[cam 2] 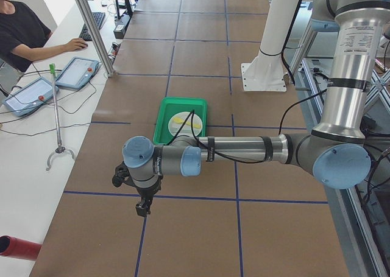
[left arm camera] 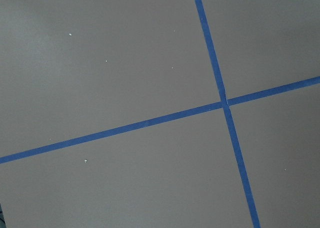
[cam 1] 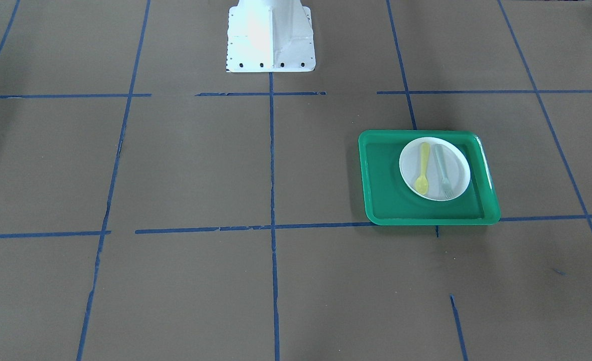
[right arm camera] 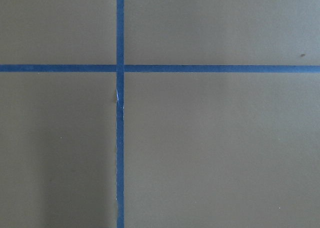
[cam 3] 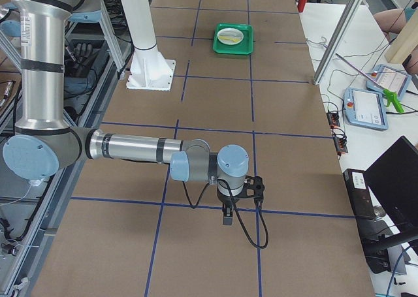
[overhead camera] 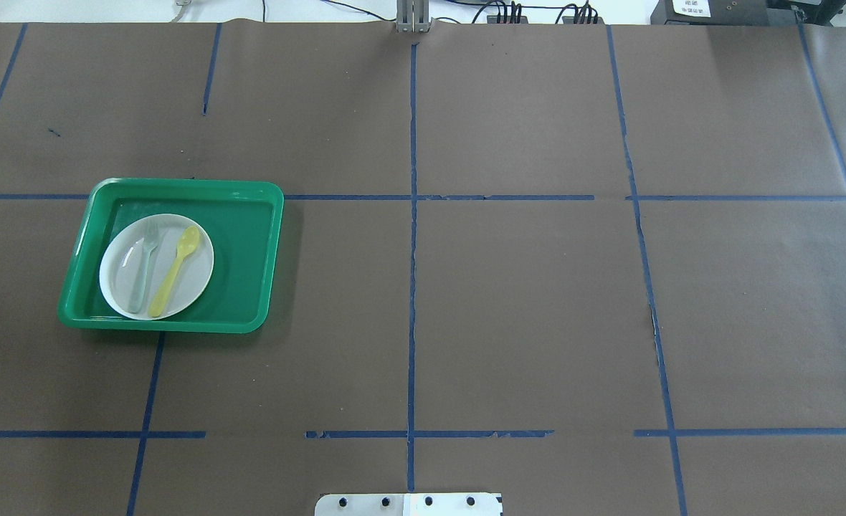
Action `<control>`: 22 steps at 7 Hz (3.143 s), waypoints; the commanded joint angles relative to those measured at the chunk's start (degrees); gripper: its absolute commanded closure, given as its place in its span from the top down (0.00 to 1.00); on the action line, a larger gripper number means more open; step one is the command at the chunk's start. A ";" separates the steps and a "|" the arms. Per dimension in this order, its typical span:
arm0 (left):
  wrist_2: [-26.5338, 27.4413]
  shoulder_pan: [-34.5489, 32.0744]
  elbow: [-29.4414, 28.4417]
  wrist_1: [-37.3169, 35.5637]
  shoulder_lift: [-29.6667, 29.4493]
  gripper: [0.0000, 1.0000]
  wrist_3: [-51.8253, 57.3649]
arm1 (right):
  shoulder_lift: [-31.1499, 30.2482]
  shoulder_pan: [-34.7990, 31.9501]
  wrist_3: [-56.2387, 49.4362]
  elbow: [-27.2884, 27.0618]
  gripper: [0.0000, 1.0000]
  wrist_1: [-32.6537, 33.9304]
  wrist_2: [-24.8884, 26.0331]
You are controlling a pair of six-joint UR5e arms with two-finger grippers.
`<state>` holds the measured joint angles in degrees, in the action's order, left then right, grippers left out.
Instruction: Place spoon
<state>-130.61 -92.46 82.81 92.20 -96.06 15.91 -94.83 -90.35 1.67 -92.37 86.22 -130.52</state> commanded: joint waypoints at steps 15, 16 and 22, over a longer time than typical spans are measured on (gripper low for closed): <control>5.19 42.09 11.41 14.50 -8.96 0.84 -45.61 | 0.00 0.00 0.00 0.00 1.00 0.00 0.00; 5.10 42.88 11.23 14.50 -9.14 0.83 -45.61 | 0.00 0.00 0.00 0.00 1.00 0.00 0.09; 5.10 47.55 8.33 14.50 -10.81 0.70 -47.11 | 0.00 0.00 0.00 0.00 1.00 0.00 0.00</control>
<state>-125.51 -45.20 91.51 106.70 -106.68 -31.08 -94.83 -90.35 1.67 -92.37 86.22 -130.50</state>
